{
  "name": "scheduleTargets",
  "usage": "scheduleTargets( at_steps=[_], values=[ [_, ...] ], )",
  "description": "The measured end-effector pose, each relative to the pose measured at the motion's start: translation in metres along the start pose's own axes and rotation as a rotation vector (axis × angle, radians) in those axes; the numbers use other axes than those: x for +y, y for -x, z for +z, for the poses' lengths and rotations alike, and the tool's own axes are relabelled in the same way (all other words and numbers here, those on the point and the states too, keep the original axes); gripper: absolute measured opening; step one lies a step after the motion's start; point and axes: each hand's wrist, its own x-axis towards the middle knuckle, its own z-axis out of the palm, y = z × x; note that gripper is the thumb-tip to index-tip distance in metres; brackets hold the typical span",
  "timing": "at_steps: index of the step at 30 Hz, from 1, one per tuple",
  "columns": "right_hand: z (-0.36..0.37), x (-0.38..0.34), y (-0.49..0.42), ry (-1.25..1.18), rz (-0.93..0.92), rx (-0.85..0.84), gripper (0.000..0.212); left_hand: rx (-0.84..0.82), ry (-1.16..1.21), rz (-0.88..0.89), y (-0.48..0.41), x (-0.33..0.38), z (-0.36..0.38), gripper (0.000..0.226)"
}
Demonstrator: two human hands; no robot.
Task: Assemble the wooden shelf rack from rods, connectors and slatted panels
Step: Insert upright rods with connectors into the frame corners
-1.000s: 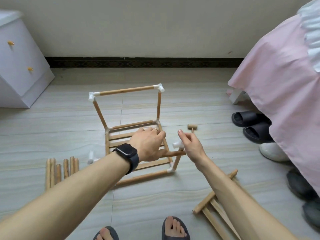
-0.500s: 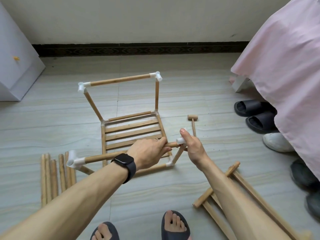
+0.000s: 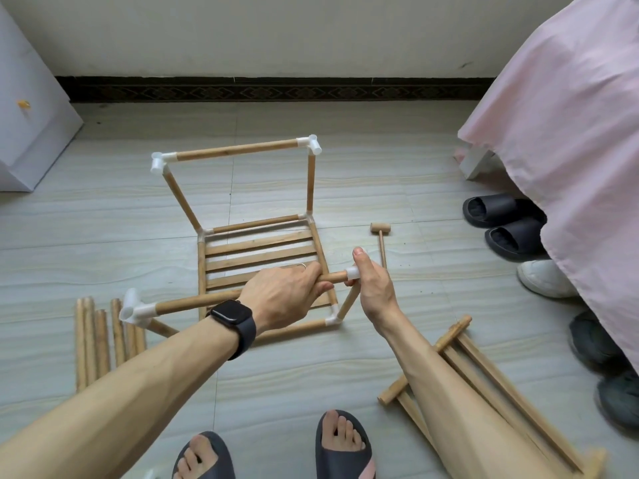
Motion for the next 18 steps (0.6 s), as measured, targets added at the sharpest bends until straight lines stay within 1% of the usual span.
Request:
scheduleTargets(
  at_steps=[4,7,9,10,13,18],
  values=[
    [0.010,0.000,0.003,-0.020,0.043,0.018,0.049,0.001,-0.056,0.010,0.004,-0.006,-0.003,0.041],
    [0.016,0.001,0.011,-0.018,0.045,-0.040,0.049,0.000,-0.082,-0.010,0.011,-0.013,-0.003,0.036],
    [0.018,-0.003,0.016,-0.010,0.040,-0.066,0.045,0.001,-0.091,-0.017,0.013,-0.016,-0.003,0.039],
    [0.019,-0.005,0.017,-0.002,0.036,-0.068,0.047,-0.001,-0.090,-0.019,0.014,-0.017,-0.003,0.042],
    [0.022,-0.008,0.016,0.024,0.013,-0.043,0.052,-0.010,-0.082,-0.025,0.014,-0.017,-0.004,0.047],
    [0.028,-0.008,0.017,0.014,-0.017,-0.002,0.052,-0.001,-0.075,-0.036,0.015,-0.019,-0.002,0.048]
  ],
)
